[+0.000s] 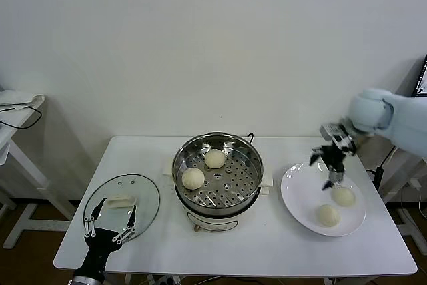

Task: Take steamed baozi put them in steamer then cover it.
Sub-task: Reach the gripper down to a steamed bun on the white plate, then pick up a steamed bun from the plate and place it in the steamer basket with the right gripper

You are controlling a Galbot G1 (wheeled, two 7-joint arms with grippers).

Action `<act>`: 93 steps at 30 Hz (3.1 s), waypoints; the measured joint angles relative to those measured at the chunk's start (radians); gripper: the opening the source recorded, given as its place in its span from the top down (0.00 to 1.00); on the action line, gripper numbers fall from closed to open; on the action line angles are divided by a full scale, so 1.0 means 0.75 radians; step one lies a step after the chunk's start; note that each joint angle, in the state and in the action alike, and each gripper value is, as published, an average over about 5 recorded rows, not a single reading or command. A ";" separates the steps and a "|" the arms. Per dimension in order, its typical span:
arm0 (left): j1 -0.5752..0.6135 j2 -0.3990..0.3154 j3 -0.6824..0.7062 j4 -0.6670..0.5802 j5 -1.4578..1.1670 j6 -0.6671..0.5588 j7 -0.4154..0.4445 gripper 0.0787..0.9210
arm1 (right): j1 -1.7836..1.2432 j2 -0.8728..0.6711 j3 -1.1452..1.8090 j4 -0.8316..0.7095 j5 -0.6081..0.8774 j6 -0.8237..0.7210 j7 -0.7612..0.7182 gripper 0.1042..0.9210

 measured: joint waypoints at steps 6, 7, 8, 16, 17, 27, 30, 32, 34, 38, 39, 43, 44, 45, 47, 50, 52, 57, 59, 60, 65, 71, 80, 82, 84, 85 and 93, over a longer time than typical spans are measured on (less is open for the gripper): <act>0.006 -0.002 -0.002 0.002 0.002 0.001 -0.001 0.12 | -0.164 -0.029 0.081 -0.044 -0.064 0.006 0.033 0.12; 0.007 -0.002 -0.003 0.003 0.002 0.001 -0.001 0.12 | -0.188 -0.029 0.094 -0.051 -0.073 0.006 0.040 0.12; 0.008 -0.001 -0.004 0.004 0.003 0.001 -0.002 0.12 | -0.212 -0.030 0.107 -0.058 -0.081 0.006 0.046 0.12; 0.019 0.000 -0.008 0.008 0.003 -0.001 -0.003 0.12 | -0.365 -0.020 0.197 -0.104 -0.136 -0.001 0.103 0.12; 0.020 0.000 -0.009 0.008 0.003 -0.001 -0.004 0.12 | -0.379 -0.019 0.205 -0.108 -0.141 -0.003 0.110 0.12; 0.027 -0.002 -0.012 0.008 0.005 -0.003 -0.004 0.12 | -0.479 -0.010 0.263 -0.131 -0.165 -0.020 0.156 0.16; 0.026 -0.003 -0.015 0.009 0.005 -0.004 -0.004 0.12 | -0.498 -0.011 0.272 -0.131 -0.167 -0.027 0.168 0.21; 0.025 -0.003 -0.016 0.011 0.005 -0.004 -0.004 0.12 | -0.507 -0.013 0.277 -0.131 -0.168 -0.030 0.174 0.23; 0.024 -0.003 -0.018 0.014 0.004 -0.005 -0.004 0.12 | -0.512 -0.014 0.280 -0.130 -0.170 -0.033 0.179 0.26; 0.019 -0.003 -0.019 0.019 0.004 -0.006 -0.004 0.12 | -0.514 -0.016 0.284 -0.127 -0.172 -0.036 0.184 0.29; 0.019 -0.003 -0.019 0.019 0.004 -0.006 -0.004 0.12 | -0.513 -0.017 0.284 -0.125 -0.171 -0.036 0.185 0.30; 0.017 -0.002 -0.019 0.018 0.003 -0.005 -0.005 0.12 | -0.492 -0.023 0.280 -0.114 -0.166 -0.036 0.180 0.31; 0.017 0.000 -0.019 0.018 0.003 -0.005 -0.005 0.12 | -0.481 -0.024 0.277 -0.109 -0.165 -0.034 0.176 0.32; 0.016 0.001 -0.020 0.017 0.002 -0.005 -0.005 0.12 | -0.468 -0.024 0.274 -0.104 -0.164 -0.031 0.170 0.32; 0.015 0.004 -0.020 0.015 0.001 -0.005 -0.005 0.12 | -0.430 -0.020 0.263 -0.090 -0.164 -0.021 0.152 0.32; 0.011 0.010 -0.019 0.013 0.000 -0.003 -0.005 0.12 | -0.336 -0.004 0.228 -0.061 -0.165 0.007 0.115 0.33; 0.007 0.013 -0.017 0.011 0.000 -0.003 -0.005 0.12 | -0.250 0.016 0.196 -0.037 -0.164 0.034 0.089 0.33; 0.003 0.017 -0.011 0.002 -0.001 -0.001 -0.005 0.12 | -0.019 0.097 0.134 0.031 -0.156 0.142 0.044 0.33; 0.003 0.018 -0.010 -0.001 -0.001 -0.001 -0.005 0.12 | 0.065 0.141 0.122 0.058 -0.160 0.202 0.034 0.33; 0.003 0.019 -0.010 -0.002 -0.001 -0.001 -0.005 0.12 | 0.102 0.164 0.119 0.071 -0.166 0.235 0.030 0.33; -0.002 0.020 -0.008 -0.001 -0.001 -0.002 -0.006 0.12 | 0.236 0.285 0.121 0.151 -0.205 0.412 0.021 0.33; -0.008 0.018 -0.003 0.001 -0.001 -0.002 -0.006 0.12 | 0.297 0.419 0.135 0.249 -0.285 0.607 0.039 0.33; -0.021 0.008 -0.001 0.017 -0.002 -0.005 -0.008 0.12 | 0.261 0.545 0.148 0.367 -0.452 0.821 0.080 0.31; -0.024 0.006 -0.001 0.018 -0.003 -0.005 -0.008 0.12 | 0.241 0.565 0.149 0.378 -0.488 0.854 0.091 0.31; -0.027 0.005 -0.002 0.021 -0.003 -0.005 -0.008 0.12 | 0.218 0.583 0.153 0.384 -0.523 0.885 0.102 0.31; -0.029 0.004 -0.002 0.023 -0.003 -0.005 -0.009 0.12 | 0.205 0.592 0.155 0.384 -0.541 0.899 0.108 0.31; -0.030 0.005 -0.007 0.024 -0.006 -0.002 -0.010 0.12 | 0.090 0.661 0.179 0.356 -0.673 0.985 0.145 0.30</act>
